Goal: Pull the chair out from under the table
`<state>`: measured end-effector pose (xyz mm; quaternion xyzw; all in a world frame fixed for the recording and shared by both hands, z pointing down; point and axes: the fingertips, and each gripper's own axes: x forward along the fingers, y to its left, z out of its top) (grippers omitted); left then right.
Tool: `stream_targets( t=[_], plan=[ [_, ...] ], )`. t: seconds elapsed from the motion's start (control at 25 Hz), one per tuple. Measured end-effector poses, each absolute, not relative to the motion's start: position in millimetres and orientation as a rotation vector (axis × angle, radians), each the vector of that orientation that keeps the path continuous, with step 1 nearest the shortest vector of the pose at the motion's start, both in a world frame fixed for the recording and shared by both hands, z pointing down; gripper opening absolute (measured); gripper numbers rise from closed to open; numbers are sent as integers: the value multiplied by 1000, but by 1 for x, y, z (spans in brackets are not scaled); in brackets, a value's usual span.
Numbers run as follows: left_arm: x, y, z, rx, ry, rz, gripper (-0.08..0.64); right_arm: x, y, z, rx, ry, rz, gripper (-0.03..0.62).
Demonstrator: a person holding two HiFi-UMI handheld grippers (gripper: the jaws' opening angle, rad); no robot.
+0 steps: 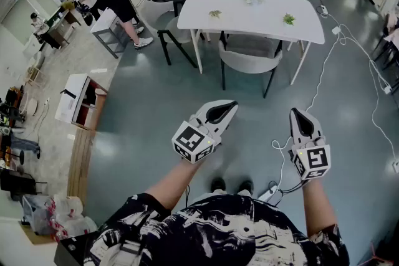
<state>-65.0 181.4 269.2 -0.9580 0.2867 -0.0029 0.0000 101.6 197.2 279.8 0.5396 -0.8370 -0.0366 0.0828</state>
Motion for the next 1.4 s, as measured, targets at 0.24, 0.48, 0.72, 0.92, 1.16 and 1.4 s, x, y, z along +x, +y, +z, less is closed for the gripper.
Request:
stream_targets(
  t=[0.24,0.48,0.72,0.92,1.16,1.4],
  plan=[
    [-64,176,269,-3007,898,-9,5,102,192,281,1601,-2502,-117,0],
    [-66,178,269,-3008,901,-7,5,98,193,279,1601,-2511,-119,0],
    [-64,178,265,-3001,898,43,5,103,190,273,1632,-2572,-119,5],
    [-63,170,256,-3005,857,106,430,95,185,263,1602,-2656,-164,537],
    [-66,169,261,-3005,841,82,430,88,184,269,1548,-2677,-143,539],
    [-82,161,263,-3006,836,75,430,74,172,271,1530,-2664,-142,538]
  ],
)
